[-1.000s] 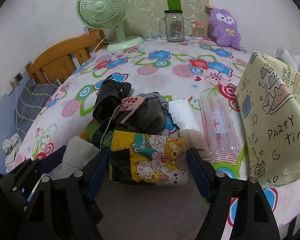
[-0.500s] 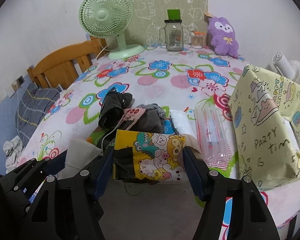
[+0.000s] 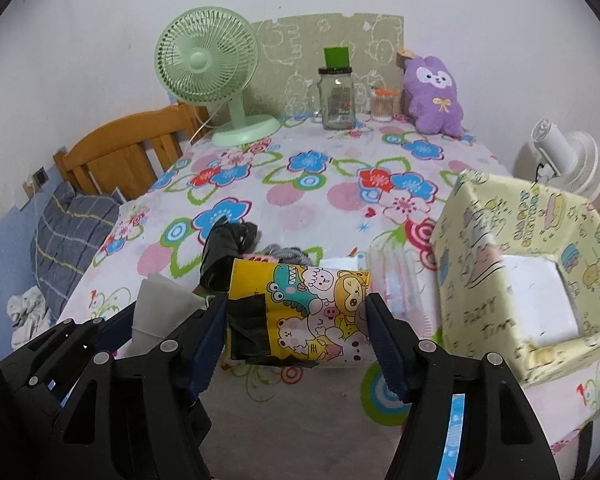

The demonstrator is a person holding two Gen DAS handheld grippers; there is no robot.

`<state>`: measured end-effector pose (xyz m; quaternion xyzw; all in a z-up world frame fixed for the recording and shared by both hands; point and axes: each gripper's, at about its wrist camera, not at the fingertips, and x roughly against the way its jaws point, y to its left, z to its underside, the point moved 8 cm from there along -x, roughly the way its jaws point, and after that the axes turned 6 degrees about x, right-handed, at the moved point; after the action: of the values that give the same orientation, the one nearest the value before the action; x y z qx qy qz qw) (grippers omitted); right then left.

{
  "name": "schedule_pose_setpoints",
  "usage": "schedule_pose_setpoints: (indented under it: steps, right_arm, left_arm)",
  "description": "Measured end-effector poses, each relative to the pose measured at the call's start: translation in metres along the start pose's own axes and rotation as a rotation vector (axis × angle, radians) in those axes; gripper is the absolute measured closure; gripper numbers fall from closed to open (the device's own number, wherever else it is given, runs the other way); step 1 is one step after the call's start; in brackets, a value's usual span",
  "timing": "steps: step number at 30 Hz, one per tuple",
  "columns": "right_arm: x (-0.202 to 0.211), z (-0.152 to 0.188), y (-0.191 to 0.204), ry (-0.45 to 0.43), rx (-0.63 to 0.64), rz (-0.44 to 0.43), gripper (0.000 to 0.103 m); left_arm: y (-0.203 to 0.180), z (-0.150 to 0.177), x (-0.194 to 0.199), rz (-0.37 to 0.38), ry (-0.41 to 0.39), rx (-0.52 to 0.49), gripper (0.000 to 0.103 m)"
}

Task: Organize soft objects
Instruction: 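Grasp and lift the white cloth with left while right grasps the cartoon pouch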

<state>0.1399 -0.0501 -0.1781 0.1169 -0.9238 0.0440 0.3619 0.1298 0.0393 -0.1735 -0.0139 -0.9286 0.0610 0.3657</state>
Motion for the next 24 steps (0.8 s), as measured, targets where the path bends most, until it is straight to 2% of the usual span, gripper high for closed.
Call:
schedule_pose_setpoints:
  steps: [24]
  right_arm:
    - [0.057,-0.048,-0.03,-0.111,0.003,0.06,0.033]
  left_arm:
    - [-0.041,-0.049,0.041,0.018,-0.107,-0.04,0.063]
